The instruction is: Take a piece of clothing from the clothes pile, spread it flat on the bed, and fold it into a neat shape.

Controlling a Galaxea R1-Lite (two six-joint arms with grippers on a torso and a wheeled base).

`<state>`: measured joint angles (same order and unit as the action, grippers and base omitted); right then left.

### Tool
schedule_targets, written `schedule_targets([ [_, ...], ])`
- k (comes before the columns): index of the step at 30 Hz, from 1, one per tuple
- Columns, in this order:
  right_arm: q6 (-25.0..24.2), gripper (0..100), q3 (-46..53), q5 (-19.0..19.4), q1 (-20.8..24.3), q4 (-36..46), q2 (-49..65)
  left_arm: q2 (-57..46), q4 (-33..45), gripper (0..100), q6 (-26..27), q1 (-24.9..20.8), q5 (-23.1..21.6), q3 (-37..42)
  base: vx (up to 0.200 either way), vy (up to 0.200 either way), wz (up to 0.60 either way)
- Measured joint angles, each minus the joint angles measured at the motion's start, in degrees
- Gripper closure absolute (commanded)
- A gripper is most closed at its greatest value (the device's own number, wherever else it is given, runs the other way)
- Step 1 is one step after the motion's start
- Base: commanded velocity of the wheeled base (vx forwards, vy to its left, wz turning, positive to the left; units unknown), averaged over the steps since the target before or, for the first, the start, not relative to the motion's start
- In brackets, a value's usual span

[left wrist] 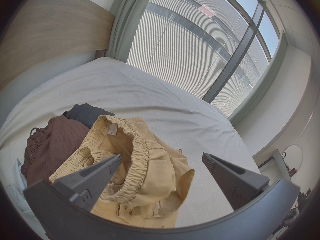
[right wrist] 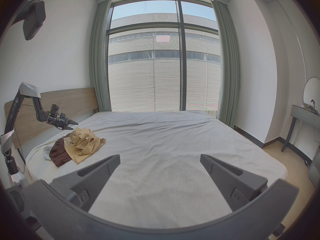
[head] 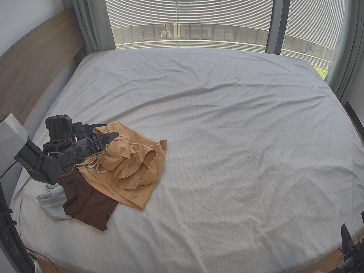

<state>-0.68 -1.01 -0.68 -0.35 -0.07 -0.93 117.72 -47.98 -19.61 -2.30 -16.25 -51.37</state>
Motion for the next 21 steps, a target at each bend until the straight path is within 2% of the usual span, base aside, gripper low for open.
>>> schedule_targets([
  [12, 0.00, 0, 0.00, -0.02, 0.00, 0.00, 0.00, 4.90, 0.00, 0, -0.23, -0.28, 0.00, -4.55, 0.000, 0.000, 0.00],
  [21, 0.00, 0, 0.00, -0.02, 0.00, 0.00, 0.00, 7.78, 0.00, 0, -2.47, -0.98, 0.00, -7.61, 0.000, 0.000, 0.00],
])
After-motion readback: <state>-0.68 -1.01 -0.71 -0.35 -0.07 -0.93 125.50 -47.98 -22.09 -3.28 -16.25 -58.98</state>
